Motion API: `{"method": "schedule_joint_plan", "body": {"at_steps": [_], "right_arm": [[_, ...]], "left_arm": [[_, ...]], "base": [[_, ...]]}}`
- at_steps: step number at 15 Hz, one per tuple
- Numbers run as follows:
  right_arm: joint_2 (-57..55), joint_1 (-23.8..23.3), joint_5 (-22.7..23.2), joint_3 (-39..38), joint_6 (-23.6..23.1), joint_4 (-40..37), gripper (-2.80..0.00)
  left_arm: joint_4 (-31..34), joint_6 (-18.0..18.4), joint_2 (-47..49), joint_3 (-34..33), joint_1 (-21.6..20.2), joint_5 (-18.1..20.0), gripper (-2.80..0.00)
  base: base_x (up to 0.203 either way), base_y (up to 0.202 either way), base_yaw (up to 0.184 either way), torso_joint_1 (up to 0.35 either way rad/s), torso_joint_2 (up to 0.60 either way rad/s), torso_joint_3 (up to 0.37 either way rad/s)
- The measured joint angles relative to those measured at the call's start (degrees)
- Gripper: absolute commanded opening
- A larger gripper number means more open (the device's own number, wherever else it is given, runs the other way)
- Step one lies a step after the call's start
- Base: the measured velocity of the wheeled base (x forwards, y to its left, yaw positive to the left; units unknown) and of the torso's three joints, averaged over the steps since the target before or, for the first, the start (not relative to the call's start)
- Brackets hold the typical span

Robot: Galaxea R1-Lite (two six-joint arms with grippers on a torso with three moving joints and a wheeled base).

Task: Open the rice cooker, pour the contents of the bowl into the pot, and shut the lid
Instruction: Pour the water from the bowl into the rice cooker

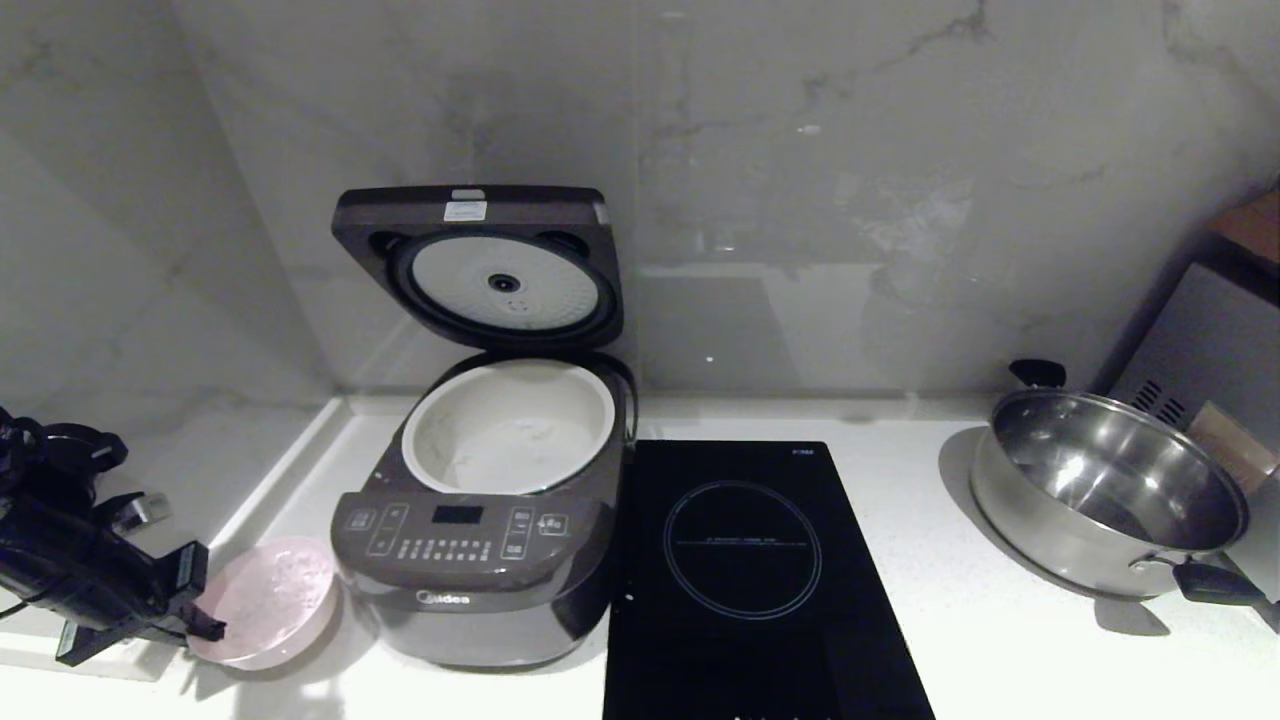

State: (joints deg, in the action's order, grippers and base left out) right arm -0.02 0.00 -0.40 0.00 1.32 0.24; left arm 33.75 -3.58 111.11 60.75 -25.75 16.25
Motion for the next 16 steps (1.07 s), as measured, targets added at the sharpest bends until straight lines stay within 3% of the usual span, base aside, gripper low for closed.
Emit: {"method": "schedule_joint_plan", "body": {"at_steps": [6, 12, 16], "right_arm": [[0.0, 0.1, 0.0, 0.0, 0.0, 0.0, -2.8], [0.0, 0.1, 0.0, 0.0, 0.0, 0.0, -2.8], [0.0, 0.1, 0.0, 0.0, 0.0, 0.0, -2.8]], "left_arm": [[6.1, 0.2, 2.1, 6.0, 0.0, 0.5, -2.8], [17.7, 0.2, 2.9, 18.5, 1.0, 1.3, -2.8], [20.6, -0.1, 2.8, 24.0, 2.9, 1.3, -2.8]], "base": [[0.0, 0.0, 0.0, 0.0, 0.0, 0.0], [0.0, 0.0, 0.0, 0.0, 0.0, 0.0], [0.0, 0.0, 0.0, 0.0, 0.0, 0.0]]}}
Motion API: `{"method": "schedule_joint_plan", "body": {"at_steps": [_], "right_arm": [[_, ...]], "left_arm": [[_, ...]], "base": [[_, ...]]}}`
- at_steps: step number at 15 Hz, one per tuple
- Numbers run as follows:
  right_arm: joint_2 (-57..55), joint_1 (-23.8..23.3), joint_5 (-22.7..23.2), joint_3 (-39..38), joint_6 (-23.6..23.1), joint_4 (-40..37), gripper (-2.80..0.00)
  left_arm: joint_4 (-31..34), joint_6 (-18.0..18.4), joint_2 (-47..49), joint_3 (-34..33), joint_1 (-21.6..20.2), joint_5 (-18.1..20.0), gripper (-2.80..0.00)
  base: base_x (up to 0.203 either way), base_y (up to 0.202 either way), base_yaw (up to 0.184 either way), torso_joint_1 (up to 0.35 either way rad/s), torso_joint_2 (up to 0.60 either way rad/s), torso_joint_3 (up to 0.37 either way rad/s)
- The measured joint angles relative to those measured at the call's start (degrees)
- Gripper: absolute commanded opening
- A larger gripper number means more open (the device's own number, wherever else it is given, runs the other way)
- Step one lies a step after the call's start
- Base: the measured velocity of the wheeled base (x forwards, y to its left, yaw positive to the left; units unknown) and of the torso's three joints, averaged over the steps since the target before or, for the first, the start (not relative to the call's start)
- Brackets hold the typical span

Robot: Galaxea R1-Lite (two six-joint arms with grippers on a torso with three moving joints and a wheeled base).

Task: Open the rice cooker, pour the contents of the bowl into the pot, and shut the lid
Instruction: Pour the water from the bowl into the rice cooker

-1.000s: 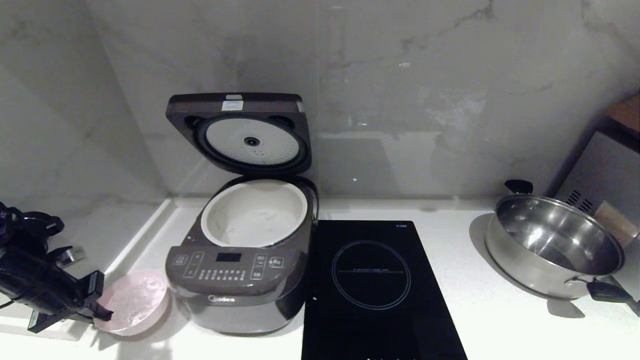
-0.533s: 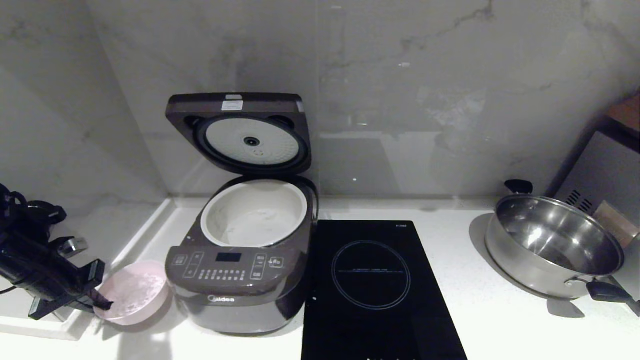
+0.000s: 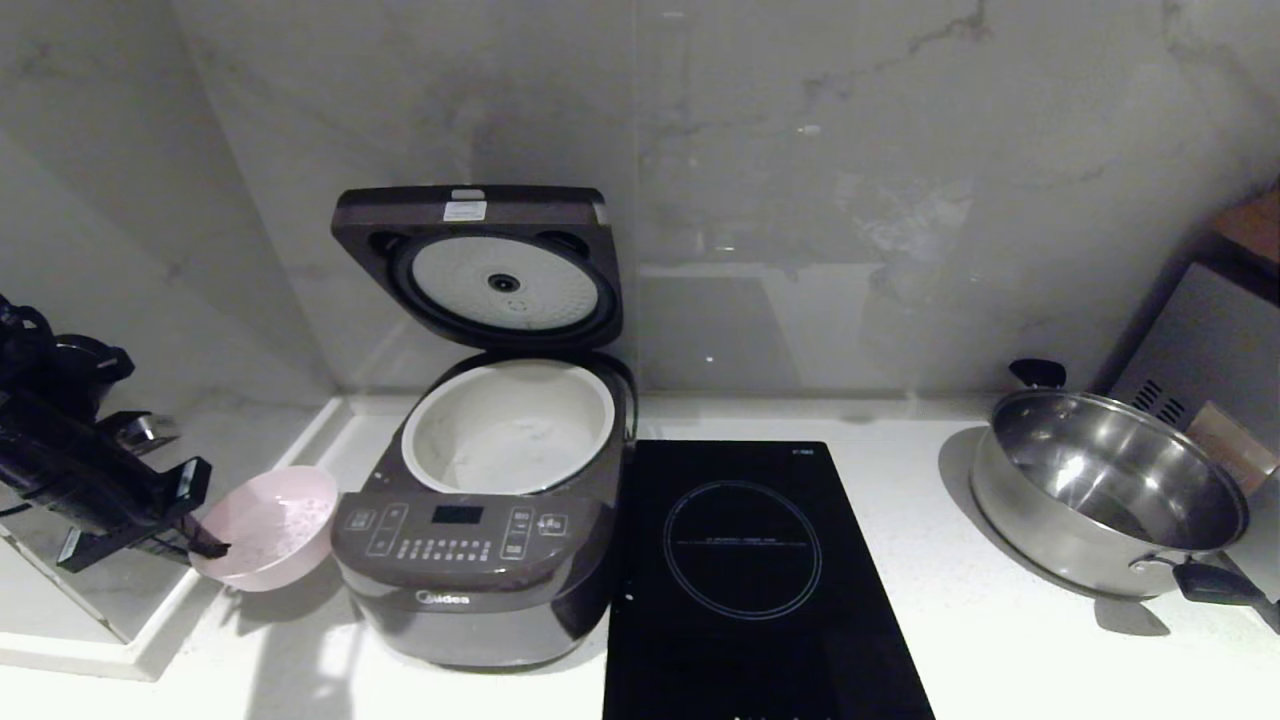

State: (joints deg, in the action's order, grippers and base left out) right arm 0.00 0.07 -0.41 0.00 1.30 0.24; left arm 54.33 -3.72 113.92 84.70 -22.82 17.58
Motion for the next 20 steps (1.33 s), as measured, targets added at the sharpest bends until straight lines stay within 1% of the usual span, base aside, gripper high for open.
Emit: {"method": "schedule_joint_plan", "body": {"at_steps": [3, 9, 15, 17, 20], "right_arm": [[0.0, 0.0, 0.0, 0.0, 0.0, 0.0, -2.8], [0.0, 0.0, 0.0, 0.0, 0.0, 0.0, -2.8], [0.0, 0.0, 0.0, 0.0, 0.0, 0.0, -2.8], [0.0, 0.0, 0.0, 0.0, 0.0, 0.0, -2.8], [0.0, 0.0, 0.0, 0.0, 0.0, 0.0, -2.8]], "left_arm": [[3.5, 0.0, 0.5, 4.9, 0.9, 0.0, -2.8], [7.9, 0.1, 1.5, 12.6, 2.1, -0.1, -2.8], [10.9, -0.4, 2.8, 18.2, 6.8, -0.1, -2.8], [13.3, -0.4, 3.7, 21.0, 8.9, -0.2, -2.8], [13.8, -0.5, 5.1, 23.9, 11.8, -0.5, -2.8]], "base": [[0.0, 0.0, 0.0, 0.0, 0.0, 0.0], [0.0, 0.0, 0.0, 0.0, 0.0, 0.0], [0.0, 0.0, 0.0, 0.0, 0.0, 0.0], [0.0, 0.0, 0.0, 0.0, 0.0, 0.0], [0.0, 0.0, 0.0, 0.0, 0.0, 0.0]]}}
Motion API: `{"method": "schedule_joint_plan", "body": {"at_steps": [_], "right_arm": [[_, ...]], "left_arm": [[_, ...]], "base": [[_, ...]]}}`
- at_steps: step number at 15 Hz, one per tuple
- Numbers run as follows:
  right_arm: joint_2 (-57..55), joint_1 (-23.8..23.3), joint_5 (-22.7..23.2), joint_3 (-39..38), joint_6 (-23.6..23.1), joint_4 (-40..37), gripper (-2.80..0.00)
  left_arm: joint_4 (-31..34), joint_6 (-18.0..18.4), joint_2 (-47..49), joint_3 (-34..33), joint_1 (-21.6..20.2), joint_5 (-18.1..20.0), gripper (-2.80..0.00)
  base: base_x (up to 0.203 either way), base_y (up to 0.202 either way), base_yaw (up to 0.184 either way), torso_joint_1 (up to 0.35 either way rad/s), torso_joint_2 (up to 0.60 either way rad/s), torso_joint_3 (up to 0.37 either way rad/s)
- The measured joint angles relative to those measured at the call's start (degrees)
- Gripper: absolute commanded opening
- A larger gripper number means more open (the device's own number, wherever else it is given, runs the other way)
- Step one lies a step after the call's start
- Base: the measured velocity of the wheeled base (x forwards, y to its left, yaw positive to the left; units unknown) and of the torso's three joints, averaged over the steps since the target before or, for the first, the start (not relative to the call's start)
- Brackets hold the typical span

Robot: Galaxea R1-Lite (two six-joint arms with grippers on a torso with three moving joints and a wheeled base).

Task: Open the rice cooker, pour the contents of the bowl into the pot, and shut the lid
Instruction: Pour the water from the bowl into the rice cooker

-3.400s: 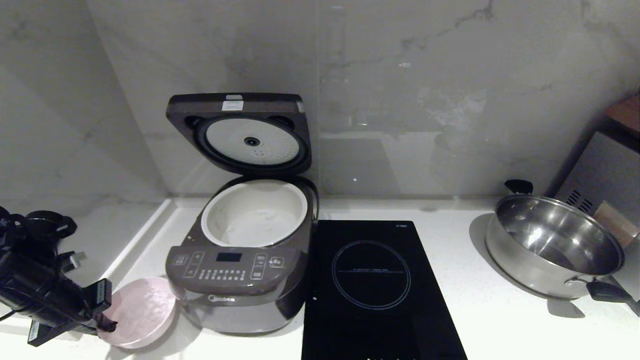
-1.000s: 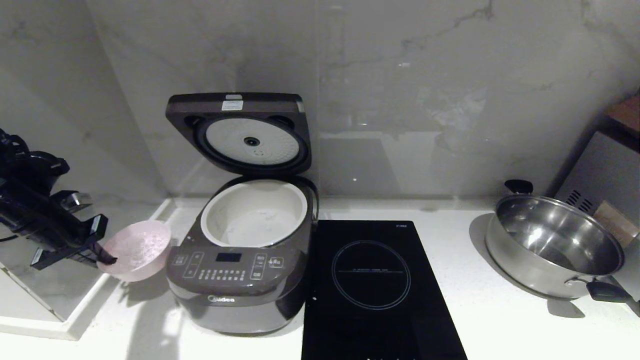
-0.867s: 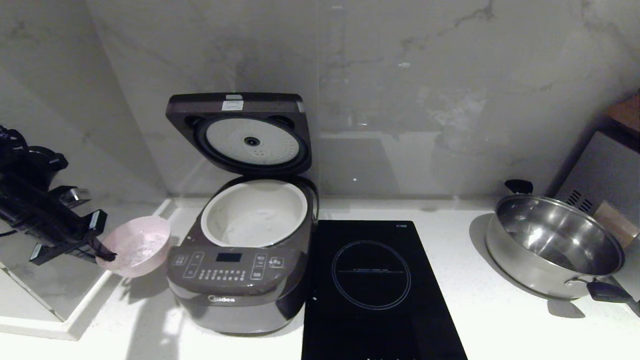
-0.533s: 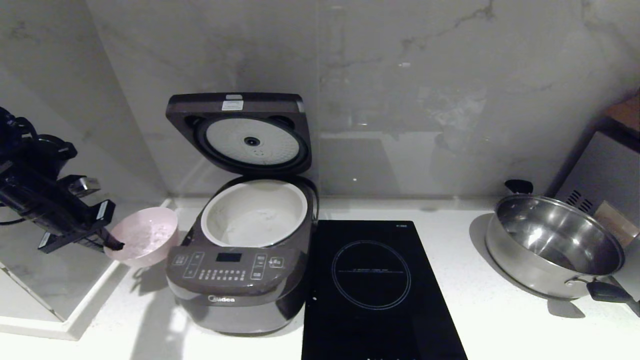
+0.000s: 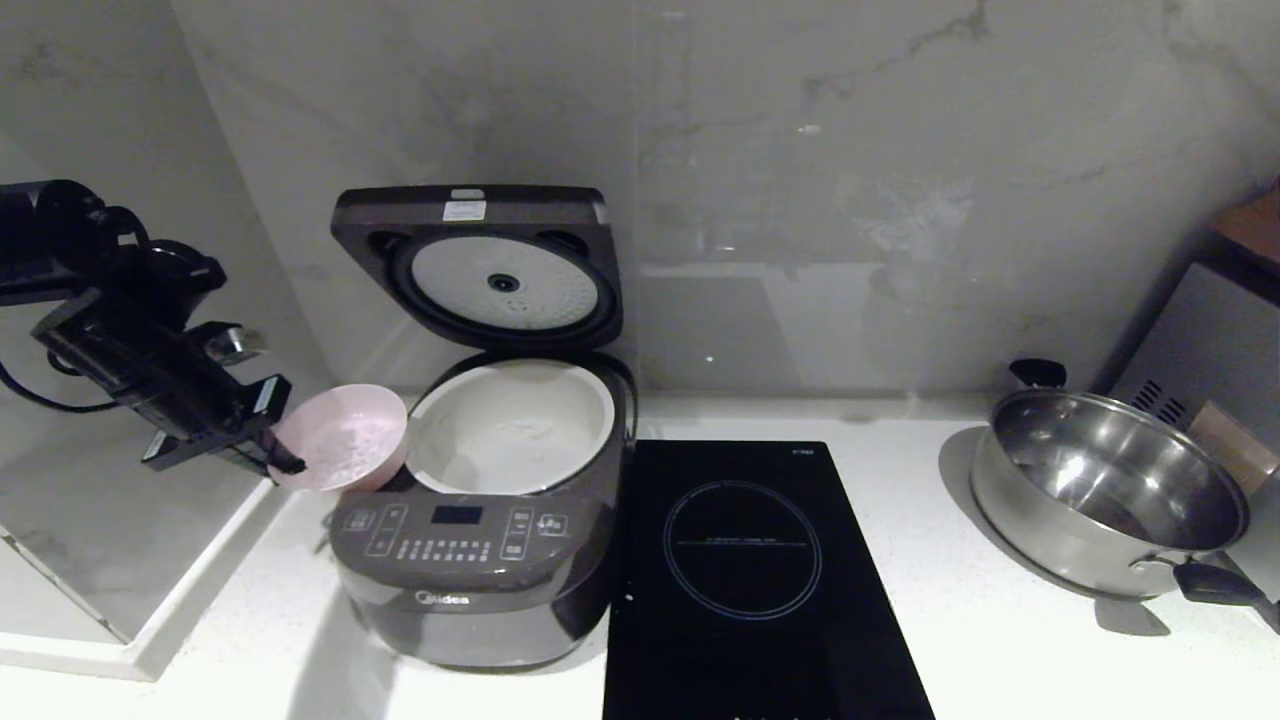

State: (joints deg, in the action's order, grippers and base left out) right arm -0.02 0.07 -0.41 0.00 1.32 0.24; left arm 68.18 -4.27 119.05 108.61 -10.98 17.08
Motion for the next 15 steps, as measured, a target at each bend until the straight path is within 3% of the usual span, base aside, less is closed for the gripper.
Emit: {"method": "schedule_joint_plan", "body": {"at_steps": [15], "right_arm": [[0.0, 0.0, 0.0, 0.0, 0.0, 0.0, -2.8]], "left_arm": [[-0.1, -1.2, 2.5, 4.1, 9.8, -1.1, -2.8]], "base": [[0.0, 0.0, 0.0, 0.0, 0.0, 0.0]]}}
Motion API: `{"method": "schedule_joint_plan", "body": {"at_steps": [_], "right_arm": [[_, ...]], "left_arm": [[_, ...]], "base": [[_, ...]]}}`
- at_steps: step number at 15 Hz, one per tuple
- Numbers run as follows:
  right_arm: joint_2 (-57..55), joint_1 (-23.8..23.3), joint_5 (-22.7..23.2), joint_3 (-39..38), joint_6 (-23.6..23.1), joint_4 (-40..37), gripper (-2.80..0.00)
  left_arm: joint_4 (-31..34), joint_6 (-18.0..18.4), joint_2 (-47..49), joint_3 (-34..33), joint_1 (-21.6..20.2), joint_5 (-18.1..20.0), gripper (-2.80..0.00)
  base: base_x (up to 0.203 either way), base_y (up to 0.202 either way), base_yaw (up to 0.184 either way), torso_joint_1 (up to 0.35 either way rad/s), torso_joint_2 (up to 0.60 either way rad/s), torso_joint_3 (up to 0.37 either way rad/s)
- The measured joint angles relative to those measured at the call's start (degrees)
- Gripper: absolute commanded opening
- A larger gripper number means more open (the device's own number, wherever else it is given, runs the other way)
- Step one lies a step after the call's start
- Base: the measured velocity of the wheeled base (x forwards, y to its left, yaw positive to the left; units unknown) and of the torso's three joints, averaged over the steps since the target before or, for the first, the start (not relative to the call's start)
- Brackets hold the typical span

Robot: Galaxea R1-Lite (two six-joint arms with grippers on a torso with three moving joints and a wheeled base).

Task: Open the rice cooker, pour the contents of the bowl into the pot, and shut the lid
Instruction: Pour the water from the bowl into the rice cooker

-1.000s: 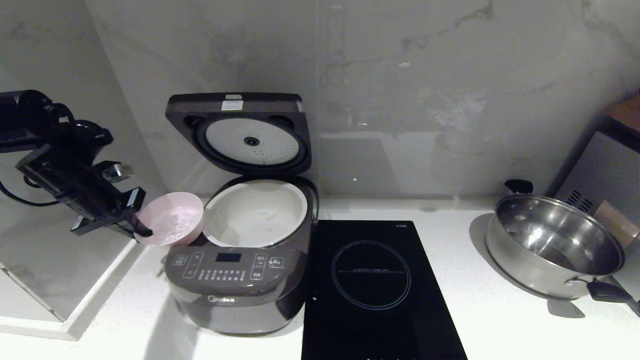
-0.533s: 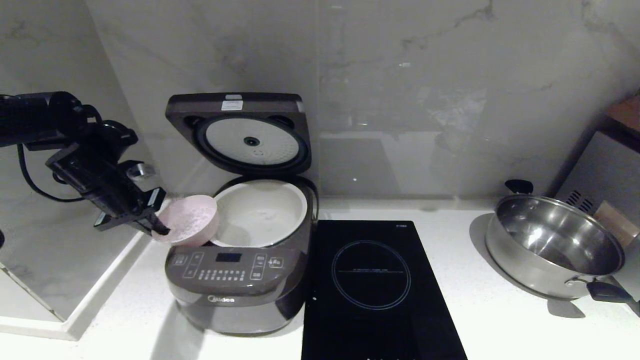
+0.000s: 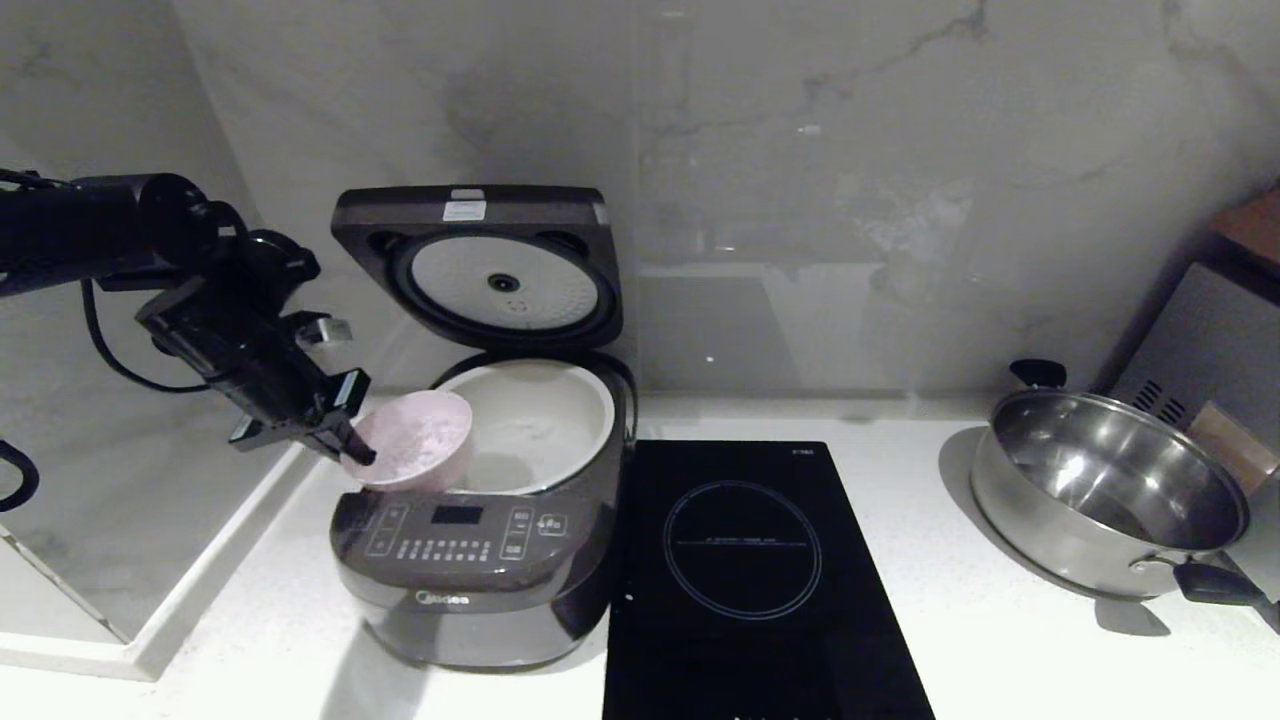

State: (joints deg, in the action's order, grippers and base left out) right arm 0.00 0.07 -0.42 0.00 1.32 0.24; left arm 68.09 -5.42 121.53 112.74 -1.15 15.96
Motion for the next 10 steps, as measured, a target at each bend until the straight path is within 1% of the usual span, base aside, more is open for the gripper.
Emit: {"method": "schedule_joint_plan", "body": {"at_steps": [4, 7, 10], "right_arm": [[0.0, 0.0, 0.0, 0.0, 0.0, 0.0, -2.8], [0.0, 0.0, 0.0, 0.0, 0.0, 0.0, -2.8], [0.0, 0.0, 0.0, 0.0, 0.0, 0.0, -2.8]], "left_arm": [[-2.4, -3.9, 0.0, 0.2, 4.4, 0.0, -2.8], [-6.0, -10.0, 0.5, 0.2, 7.0, 0.0, -2.8], [-6.7, -13.5, 1.7, 0.0, 8.7, 0.3, -2.8]], "base": [[0.0, 0.0, 0.0, 0.0, 0.0, 0.0], [0.0, 0.0, 0.0, 0.0, 0.0, 0.0], [0.0, 0.0, 0.0, 0.0, 0.0, 0.0]]}}
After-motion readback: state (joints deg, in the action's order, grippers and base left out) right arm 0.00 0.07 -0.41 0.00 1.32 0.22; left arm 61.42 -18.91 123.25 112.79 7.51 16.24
